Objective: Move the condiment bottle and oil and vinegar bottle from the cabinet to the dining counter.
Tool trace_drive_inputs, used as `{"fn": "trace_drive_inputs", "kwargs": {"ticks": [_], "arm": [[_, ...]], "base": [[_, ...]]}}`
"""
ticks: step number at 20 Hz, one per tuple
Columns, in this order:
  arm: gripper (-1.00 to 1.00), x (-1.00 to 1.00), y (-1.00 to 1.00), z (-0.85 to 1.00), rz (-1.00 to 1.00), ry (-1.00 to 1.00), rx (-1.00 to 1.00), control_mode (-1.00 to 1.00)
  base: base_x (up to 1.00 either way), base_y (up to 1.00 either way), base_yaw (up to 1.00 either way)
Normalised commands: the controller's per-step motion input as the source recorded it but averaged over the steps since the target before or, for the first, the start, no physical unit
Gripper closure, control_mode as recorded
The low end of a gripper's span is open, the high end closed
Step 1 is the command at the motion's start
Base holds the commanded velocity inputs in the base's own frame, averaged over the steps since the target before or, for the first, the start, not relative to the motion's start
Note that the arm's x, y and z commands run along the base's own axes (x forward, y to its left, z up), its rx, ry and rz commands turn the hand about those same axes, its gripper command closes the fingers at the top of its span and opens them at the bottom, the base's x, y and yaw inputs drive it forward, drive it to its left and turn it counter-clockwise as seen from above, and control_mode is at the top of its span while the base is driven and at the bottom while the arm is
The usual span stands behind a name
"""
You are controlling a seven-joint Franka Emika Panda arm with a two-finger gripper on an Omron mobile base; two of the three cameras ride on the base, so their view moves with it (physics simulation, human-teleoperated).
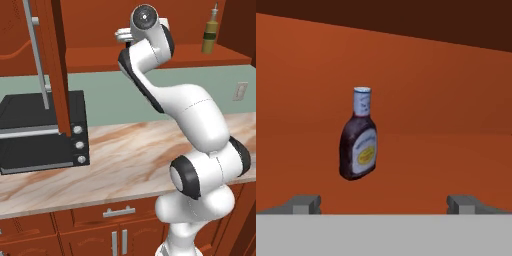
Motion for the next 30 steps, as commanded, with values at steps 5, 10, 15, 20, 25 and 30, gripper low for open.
{"fn": "trace_drive_inputs", "kwargs": {"ticks": [5, 10, 15, 20, 25, 30], "arm": [[-1.00, 0.20, 0.04, -0.03, -0.01, 0.01, 0.04, -1.00], [-1.00, 0.19, 0.00, -0.11, -0.01, 0.02, 0.05, -1.00], [-1.00, 0.21, 0.00, -0.12, -0.01, 0.02, 0.04, -1.00], [-1.00, 0.27, 0.00, -0.08, -0.01, 0.00, 0.01, -1.00], [-1.00, 0.16, 0.00, 0.00, -0.01, 0.00, 0.00, -1.00], [-1.00, 0.14, 0.00, 0.00, -0.03, 0.03, 0.00, -1.00]], "base": [[0.00, 0.00, 0.00], [0.00, 0.00, 0.00], [0.00, 0.00, 0.00], [0.00, 0.00, 0.00], [0.00, 0.00, 0.00], [0.00, 0.00, 0.00]]}}
